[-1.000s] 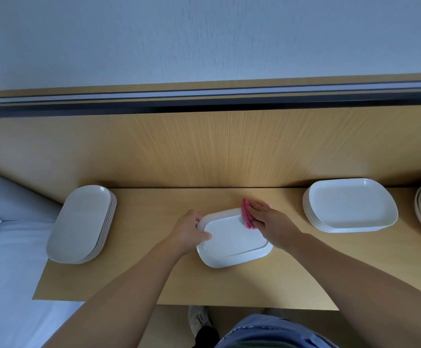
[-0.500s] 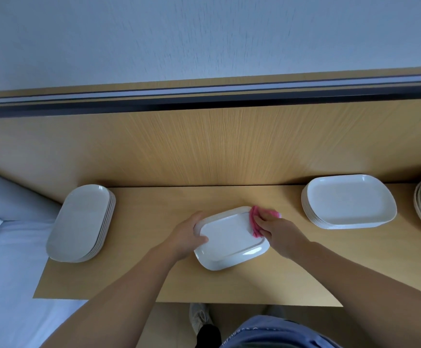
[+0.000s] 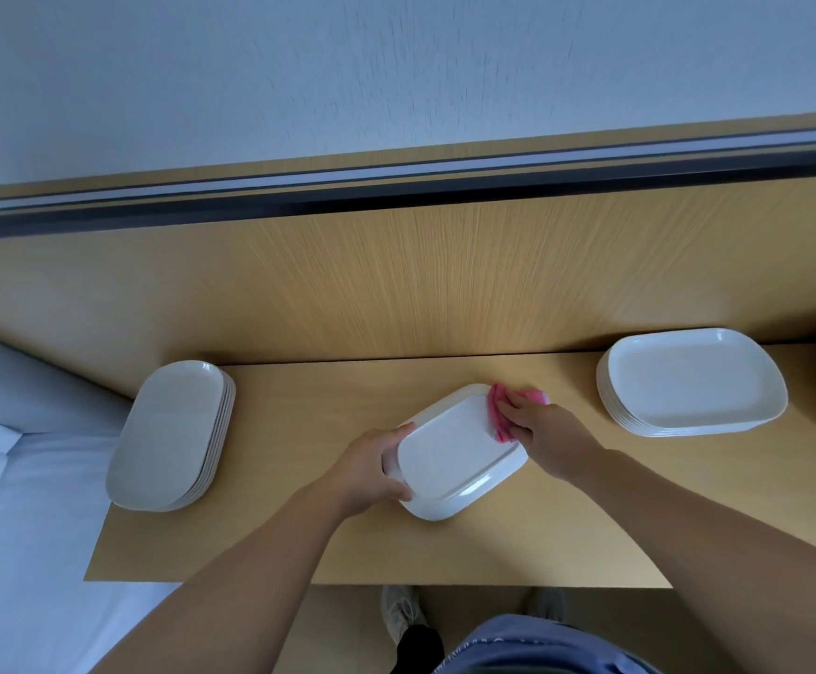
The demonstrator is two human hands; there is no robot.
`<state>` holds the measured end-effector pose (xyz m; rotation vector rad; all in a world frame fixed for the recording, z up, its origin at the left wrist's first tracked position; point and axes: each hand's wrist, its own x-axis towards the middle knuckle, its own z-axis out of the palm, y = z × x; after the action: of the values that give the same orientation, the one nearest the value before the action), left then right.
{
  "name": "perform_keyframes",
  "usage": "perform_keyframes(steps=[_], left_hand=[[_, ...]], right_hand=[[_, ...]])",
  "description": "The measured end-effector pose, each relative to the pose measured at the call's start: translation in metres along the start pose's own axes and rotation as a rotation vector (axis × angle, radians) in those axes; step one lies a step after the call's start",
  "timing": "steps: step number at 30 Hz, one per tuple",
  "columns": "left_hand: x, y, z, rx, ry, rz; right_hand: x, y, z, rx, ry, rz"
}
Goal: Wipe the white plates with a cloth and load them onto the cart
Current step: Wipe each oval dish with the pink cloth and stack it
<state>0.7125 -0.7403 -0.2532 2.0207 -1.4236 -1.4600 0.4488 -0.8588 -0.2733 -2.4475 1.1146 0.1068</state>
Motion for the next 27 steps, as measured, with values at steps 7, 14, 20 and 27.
perform_keyframes(steps=[7,14,20,27], left_hand=[[-0.002,-0.004,0.004,0.000,0.036,-0.035],[-0.008,0.007,0.012,0.019,0.071,-0.031],[-0.014,0.011,0.023,0.034,0.106,-0.041],[-0.021,0.013,0.033,-0.049,0.159,-0.049]], right_hand=[[-0.027,-0.012,0.018,0.267,0.079,0.219],[-0.026,-0.029,0.021,0.331,0.138,0.271],[-0.032,-0.039,0.023,0.238,0.053,0.267],[-0.039,-0.050,0.028,0.141,-0.017,0.206]])
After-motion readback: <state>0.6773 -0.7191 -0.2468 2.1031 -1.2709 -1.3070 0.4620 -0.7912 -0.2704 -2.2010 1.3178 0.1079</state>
